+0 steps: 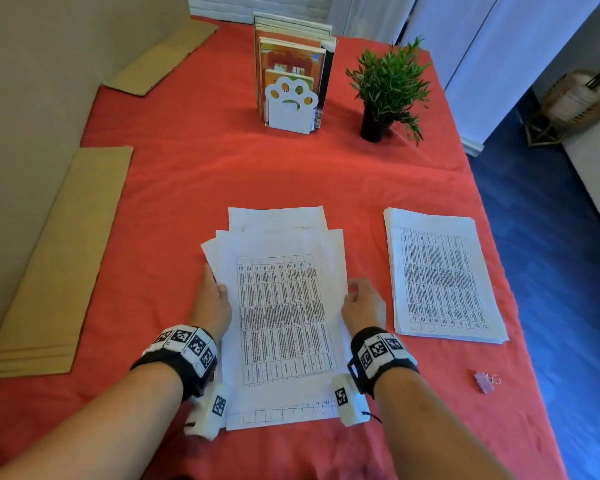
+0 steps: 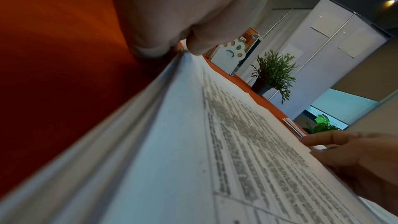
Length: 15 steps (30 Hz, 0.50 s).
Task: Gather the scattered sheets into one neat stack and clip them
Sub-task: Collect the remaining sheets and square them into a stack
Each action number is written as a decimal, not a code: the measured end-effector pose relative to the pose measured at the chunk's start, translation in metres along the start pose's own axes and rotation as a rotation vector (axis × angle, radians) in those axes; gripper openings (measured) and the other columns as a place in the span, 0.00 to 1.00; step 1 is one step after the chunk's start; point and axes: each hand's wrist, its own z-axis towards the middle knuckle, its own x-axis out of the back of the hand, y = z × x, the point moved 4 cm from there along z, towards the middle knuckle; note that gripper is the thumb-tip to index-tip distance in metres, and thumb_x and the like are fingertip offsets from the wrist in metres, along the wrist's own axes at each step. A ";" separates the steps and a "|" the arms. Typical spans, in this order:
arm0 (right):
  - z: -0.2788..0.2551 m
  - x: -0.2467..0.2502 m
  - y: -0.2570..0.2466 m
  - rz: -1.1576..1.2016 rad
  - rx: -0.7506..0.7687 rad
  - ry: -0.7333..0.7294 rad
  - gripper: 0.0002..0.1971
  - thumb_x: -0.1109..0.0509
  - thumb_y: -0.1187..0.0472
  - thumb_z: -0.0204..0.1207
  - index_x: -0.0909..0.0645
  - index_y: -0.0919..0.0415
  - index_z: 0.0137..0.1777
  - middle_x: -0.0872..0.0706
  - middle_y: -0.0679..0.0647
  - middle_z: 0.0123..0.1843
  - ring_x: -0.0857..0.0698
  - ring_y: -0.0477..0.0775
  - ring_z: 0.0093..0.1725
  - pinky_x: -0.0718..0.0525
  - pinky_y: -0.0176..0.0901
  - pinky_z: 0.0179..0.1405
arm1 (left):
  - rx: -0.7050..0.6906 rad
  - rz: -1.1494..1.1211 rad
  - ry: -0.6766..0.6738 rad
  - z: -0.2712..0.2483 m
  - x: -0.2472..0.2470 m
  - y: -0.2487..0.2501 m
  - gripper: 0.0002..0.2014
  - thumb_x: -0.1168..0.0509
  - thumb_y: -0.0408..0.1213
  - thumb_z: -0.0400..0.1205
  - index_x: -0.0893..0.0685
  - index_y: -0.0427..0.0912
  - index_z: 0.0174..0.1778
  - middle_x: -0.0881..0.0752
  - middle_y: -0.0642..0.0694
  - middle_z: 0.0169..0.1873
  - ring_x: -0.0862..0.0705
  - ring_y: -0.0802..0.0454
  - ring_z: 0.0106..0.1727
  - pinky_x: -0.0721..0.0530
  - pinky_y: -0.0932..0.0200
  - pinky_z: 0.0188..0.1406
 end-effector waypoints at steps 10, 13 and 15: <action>-0.007 -0.021 -0.011 -0.077 0.086 -0.166 0.14 0.41 0.68 0.77 0.17 0.57 0.55 0.22 0.57 0.58 0.22 0.60 0.57 0.22 0.45 0.61 | 0.100 -0.099 -0.051 -0.008 -0.002 0.007 0.37 0.37 0.25 0.80 0.48 0.44 0.81 0.23 0.46 0.66 0.22 0.45 0.64 0.25 0.51 0.66; -0.014 -0.007 -0.011 -0.241 -0.029 -0.151 0.27 0.38 0.65 0.75 0.32 0.54 0.75 0.33 0.56 0.71 0.30 0.63 0.68 0.30 0.53 0.68 | 0.087 -0.113 -0.034 -0.012 -0.002 0.009 0.35 0.36 0.20 0.77 0.43 0.42 0.78 0.25 0.47 0.55 0.24 0.48 0.55 0.26 0.55 0.56; -0.016 -0.004 -0.010 -0.222 -0.071 -0.214 0.31 0.40 0.68 0.75 0.38 0.57 0.79 0.35 0.60 0.74 0.30 0.66 0.70 0.31 0.54 0.70 | 0.088 -0.151 -0.030 -0.014 -0.003 0.005 0.35 0.35 0.22 0.77 0.42 0.45 0.77 0.23 0.46 0.56 0.22 0.46 0.56 0.24 0.51 0.60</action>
